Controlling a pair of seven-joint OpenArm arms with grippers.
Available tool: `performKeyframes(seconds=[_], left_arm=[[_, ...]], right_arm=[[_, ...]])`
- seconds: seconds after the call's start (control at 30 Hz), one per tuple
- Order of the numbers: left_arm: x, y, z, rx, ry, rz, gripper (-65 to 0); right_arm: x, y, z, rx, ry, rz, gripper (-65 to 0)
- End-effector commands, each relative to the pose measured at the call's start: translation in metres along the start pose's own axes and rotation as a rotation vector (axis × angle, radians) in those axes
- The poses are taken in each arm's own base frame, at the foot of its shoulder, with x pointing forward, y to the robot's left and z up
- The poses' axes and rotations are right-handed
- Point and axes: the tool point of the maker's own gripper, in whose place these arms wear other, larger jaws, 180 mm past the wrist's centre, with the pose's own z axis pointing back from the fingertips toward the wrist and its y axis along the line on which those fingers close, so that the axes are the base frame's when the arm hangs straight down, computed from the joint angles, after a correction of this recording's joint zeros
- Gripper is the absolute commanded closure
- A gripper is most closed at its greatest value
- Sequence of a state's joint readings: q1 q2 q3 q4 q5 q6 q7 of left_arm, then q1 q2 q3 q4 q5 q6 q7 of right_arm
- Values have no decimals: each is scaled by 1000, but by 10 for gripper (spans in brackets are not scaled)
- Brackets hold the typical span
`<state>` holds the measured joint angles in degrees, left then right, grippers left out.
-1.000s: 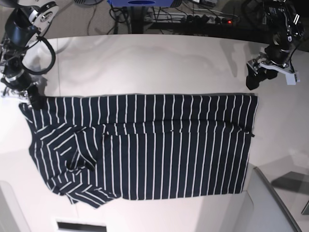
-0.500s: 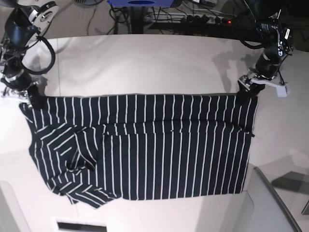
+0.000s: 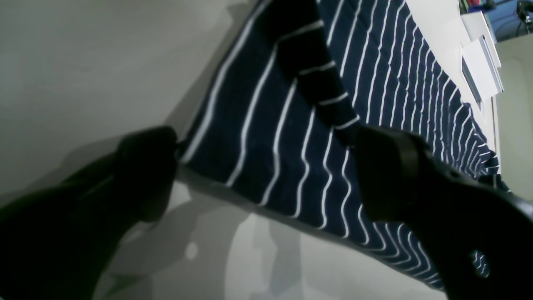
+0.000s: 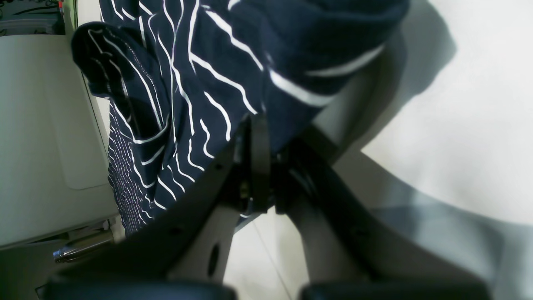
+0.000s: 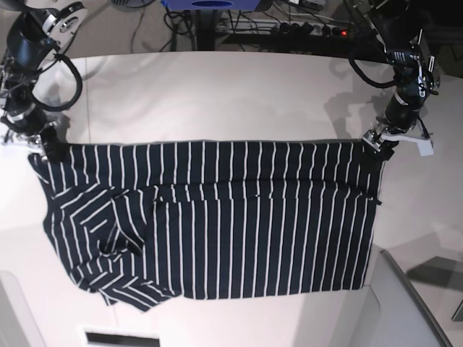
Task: Layout the t-shirt on the table in an organized manner, then fold the t-shirt properly
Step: 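Lower both grippers onto the folded edge corners and grasp them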
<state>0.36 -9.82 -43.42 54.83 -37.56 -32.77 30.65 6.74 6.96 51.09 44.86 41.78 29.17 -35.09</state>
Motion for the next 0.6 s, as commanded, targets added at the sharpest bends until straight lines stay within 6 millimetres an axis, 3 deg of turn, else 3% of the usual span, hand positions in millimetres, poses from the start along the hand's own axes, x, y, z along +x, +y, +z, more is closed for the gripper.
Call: performKeyframes(seconds=[0.0,0.23,0.47,0.53,0.57], left_arm=[[2,3,0,17,15,-9,-650],[6,7,-4,60,5,24,-635],[-3,-16,-19,12,55,-26,-122],[-4,-17,-19,10,58,-27,-7],[-3,-17,-20,8,57,-27,0]], right_arm=[[13,4,1,11,-25,16,-2],[14,5,1,12,-25,16,-2],[14,5,1,13,-26,17,-2],[14,5,1,13,-26,17,-2],[14,5,1,13,-26,17,-2]])
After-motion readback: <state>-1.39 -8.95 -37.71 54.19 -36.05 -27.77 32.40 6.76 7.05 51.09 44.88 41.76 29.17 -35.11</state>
